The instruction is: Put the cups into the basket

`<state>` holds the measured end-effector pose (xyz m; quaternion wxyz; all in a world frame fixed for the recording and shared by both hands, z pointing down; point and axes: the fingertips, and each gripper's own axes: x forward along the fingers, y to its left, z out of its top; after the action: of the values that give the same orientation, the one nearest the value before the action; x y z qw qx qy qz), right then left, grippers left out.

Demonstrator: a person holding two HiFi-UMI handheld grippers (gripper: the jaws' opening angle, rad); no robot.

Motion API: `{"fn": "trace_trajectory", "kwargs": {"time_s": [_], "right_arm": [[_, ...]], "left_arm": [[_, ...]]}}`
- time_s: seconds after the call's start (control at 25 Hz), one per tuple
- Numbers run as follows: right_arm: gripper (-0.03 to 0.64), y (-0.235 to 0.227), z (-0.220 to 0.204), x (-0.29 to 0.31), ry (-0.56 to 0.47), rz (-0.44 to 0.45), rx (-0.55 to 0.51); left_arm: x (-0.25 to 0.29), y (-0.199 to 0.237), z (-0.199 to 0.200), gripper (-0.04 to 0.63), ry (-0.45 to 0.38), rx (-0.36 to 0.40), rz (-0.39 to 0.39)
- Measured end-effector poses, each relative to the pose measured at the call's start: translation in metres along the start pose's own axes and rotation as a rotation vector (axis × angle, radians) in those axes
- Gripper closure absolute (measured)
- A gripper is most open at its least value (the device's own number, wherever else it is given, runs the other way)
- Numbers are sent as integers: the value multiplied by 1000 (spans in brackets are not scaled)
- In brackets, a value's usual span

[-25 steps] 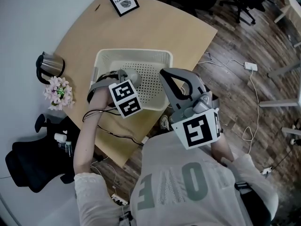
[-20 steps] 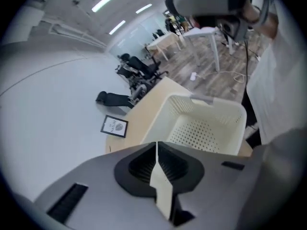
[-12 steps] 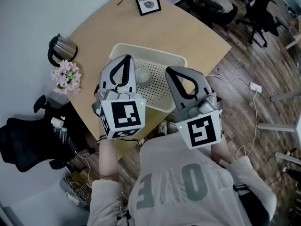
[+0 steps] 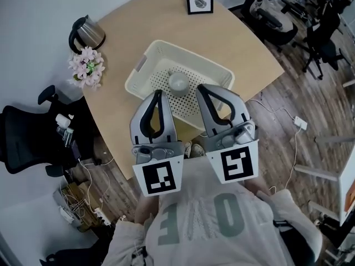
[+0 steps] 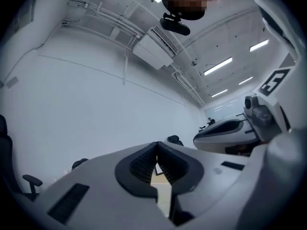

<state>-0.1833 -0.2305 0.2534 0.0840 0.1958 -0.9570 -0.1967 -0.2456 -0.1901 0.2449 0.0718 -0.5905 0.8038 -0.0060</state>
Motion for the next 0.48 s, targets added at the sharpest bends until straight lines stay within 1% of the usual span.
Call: {"fn": "trace_trajectory", "kwargs": {"time_s": [0.2,0.36,0.48], "right_arm": [[620,15,1,2,-3,45,13],[620,18,0,3,-8,55,18],[620,17,-1,3,-6,56,16]], "left_arm": [[-7,7,9,586,-40,23,27],[-8,9,10,586,-46,38,43],[-8,12,6,586,-33,16,59]]}}
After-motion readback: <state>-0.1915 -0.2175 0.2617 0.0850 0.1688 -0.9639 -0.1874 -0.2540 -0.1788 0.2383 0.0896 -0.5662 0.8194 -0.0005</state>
